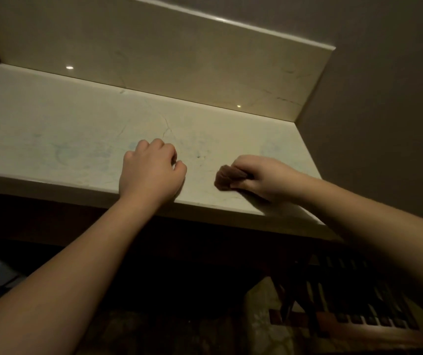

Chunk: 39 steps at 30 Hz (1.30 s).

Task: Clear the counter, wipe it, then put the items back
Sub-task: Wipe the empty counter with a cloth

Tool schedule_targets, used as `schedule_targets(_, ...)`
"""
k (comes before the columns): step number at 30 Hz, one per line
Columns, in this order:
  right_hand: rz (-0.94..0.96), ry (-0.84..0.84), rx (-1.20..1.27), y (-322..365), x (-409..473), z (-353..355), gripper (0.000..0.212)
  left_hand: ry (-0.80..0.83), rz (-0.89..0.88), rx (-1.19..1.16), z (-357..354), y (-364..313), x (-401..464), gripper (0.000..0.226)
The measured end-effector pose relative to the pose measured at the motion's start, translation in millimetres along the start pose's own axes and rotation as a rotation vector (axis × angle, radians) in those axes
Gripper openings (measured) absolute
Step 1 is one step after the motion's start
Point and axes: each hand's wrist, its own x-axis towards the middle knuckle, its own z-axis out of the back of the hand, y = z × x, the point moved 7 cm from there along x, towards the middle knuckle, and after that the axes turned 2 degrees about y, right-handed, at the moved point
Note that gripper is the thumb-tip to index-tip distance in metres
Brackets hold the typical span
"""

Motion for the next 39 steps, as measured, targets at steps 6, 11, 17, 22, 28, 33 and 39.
schedule_targets(6,0.078,0.058,0.038,3.4,-54.6,-8.0,0.011,0.001,-0.013,-0.01,0.1,0.1,-1.5,0.03)
schedule_targets(11,-0.155,-0.053,-0.066,-45.2,1.9,14.1,0.019,0.006,-0.002,-0.008,1.0,-1.1,-0.7,0.028)
schedule_targets(17,-0.237,-0.08,-0.131,-77.9,25.0,26.5,0.021,0.011,0.023,0.004,-1.1,-0.4,0.9,0.025)
schedule_targets(22,0.073,0.023,-0.006,-30.6,-46.6,10.3,0.015,0.077,0.065,0.027,-3.9,-1.3,4.7,0.028)
schedule_targets(28,0.113,0.08,-0.022,-43.6,-22.5,14.4,0.019,0.105,0.138,0.015,-8.2,-29.3,9.4,0.033)
schedule_targets(33,-0.099,-0.055,-0.141,-126.1,64.7,44.1,0.023,0.14,0.078,-0.013,-28.4,-73.7,15.1,0.031)
schedule_targets(39,-0.188,-0.114,-0.246,-168.7,106.4,53.7,0.017,0.141,0.055,-0.015,-41.9,-93.8,18.5,0.033)
